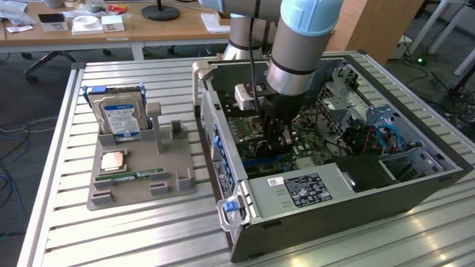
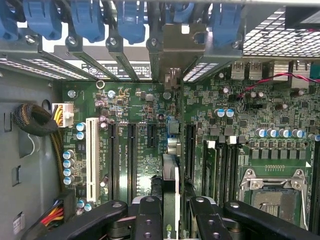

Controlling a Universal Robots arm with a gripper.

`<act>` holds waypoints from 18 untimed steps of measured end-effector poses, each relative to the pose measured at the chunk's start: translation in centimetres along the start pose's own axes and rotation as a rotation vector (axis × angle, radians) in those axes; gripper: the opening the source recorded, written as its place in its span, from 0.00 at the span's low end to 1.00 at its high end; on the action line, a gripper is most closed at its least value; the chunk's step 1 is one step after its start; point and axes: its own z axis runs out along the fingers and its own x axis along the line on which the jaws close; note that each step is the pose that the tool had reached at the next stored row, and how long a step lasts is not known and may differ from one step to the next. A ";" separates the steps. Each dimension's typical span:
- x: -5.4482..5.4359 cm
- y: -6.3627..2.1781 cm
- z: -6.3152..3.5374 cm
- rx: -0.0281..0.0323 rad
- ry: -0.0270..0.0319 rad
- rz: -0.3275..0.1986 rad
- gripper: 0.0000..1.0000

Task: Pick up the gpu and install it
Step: 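Insert the gpu into the slot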

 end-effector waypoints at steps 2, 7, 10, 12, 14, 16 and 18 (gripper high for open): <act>0.0 0.00 -0.09 0.0000 0.0000 0.000 0.26; 0.0 0.00 -0.16 0.0001 0.0003 0.003 0.26; 0.0 0.00 -0.18 0.0002 0.0019 0.013 0.26; 0.0 0.00 -0.18 0.0003 0.0029 0.021 0.26; 0.0 0.00 -0.17 0.0006 0.0046 0.026 0.26; 0.0 0.00 -0.17 0.0007 0.0081 0.027 0.26; 0.0 0.00 -0.15 0.0006 0.0110 0.029 0.26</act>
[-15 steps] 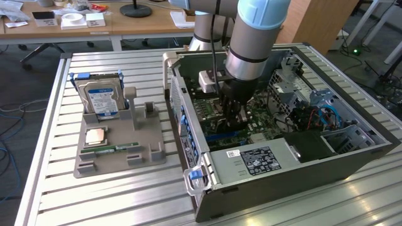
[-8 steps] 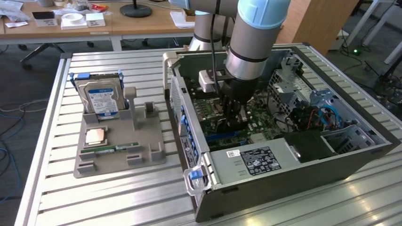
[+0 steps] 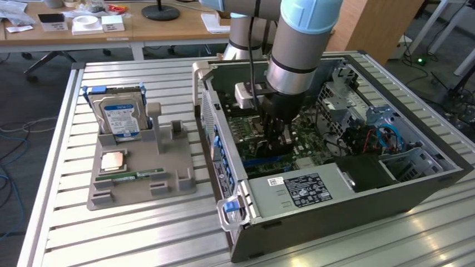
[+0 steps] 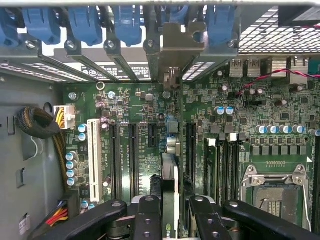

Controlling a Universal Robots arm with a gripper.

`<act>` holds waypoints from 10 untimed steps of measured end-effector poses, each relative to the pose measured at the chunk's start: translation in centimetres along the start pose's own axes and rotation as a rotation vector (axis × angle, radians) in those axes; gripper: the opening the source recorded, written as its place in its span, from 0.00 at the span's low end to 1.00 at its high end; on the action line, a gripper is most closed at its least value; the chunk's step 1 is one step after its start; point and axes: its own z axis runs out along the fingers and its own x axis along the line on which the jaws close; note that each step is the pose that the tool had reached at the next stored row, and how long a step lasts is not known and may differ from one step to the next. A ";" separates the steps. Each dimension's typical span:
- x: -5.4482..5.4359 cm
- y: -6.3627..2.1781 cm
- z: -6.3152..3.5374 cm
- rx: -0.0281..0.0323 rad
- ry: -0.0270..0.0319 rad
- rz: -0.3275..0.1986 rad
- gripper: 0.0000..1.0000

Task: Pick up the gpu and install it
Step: 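Insert the gpu into the slot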

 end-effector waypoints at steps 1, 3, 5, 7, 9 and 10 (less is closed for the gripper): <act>0.0 0.00 0.02 0.0000 0.0008 0.001 0.26; 0.0 0.01 0.04 0.0001 0.0020 0.003 0.26; 0.0 0.00 0.08 0.0002 0.0021 0.005 0.26; 0.0 0.00 0.17 0.0004 0.0019 0.007 0.26; 0.0 0.01 0.28 0.0003 0.0022 0.009 0.26; 0.0 0.01 0.33 0.0003 0.0021 0.010 0.26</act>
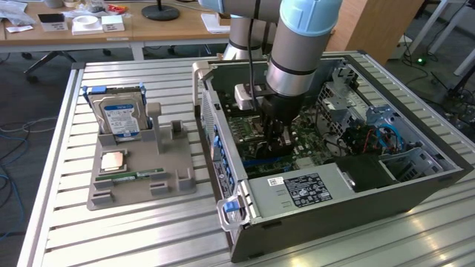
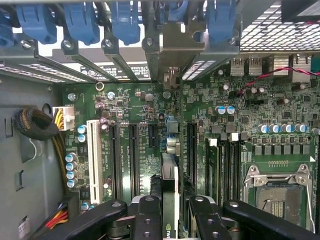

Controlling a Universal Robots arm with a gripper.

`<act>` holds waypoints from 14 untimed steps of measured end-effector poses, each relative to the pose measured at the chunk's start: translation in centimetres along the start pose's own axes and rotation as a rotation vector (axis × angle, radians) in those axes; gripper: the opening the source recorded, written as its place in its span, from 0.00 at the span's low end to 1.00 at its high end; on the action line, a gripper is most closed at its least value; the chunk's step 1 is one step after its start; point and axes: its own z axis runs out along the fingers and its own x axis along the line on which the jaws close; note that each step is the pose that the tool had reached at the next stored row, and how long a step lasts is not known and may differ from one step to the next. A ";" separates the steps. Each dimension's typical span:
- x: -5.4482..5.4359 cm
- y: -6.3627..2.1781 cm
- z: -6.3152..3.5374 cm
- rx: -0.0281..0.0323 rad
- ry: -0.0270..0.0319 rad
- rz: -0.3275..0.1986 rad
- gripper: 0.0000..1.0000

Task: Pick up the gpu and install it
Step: 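Insert the gpu into the slot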

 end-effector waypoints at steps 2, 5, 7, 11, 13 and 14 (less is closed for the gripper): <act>0.0 0.00 0.04 -0.0001 0.0003 0.001 0.26; 0.0 0.00 0.24 -0.0001 0.0003 0.005 0.26; 0.0 0.00 0.45 0.0000 0.0002 0.006 0.26; 0.0 0.00 0.50 0.0000 0.0001 0.006 0.26; 0.0 0.00 0.50 0.0001 0.0001 0.006 0.26; 0.0 0.01 0.50 0.0001 0.0000 0.006 0.26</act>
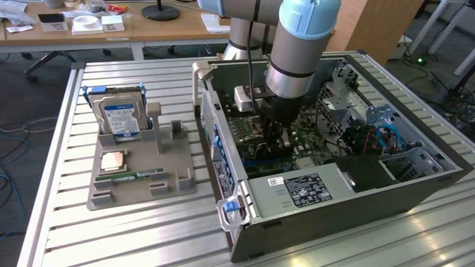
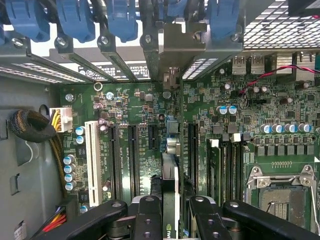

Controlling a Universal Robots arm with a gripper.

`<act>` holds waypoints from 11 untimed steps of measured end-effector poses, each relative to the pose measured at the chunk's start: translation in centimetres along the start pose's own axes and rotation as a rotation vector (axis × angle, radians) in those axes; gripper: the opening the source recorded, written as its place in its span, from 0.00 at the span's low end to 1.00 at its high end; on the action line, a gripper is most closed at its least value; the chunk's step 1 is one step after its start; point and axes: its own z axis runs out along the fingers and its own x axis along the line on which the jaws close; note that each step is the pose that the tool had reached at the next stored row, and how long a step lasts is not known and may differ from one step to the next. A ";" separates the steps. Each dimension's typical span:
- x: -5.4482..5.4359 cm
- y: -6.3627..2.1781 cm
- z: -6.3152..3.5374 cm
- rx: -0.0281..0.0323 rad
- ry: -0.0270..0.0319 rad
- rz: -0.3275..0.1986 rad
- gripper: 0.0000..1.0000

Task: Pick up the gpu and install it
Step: 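Insert the gpu into the slot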

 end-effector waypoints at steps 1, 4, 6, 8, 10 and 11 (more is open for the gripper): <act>0.0 0.01 0.00 0.0001 0.0000 0.000 0.26; 0.0 0.07 0.01 0.0009 -0.0005 0.000 0.26; 0.0 0.13 0.00 0.0015 -0.0008 0.000 0.26; 0.0 0.21 0.02 0.0019 -0.0010 0.000 0.26; 0.0 0.27 0.05 0.0023 -0.0012 0.000 0.26; 0.0 0.31 0.07 0.0026 -0.0013 0.000 0.26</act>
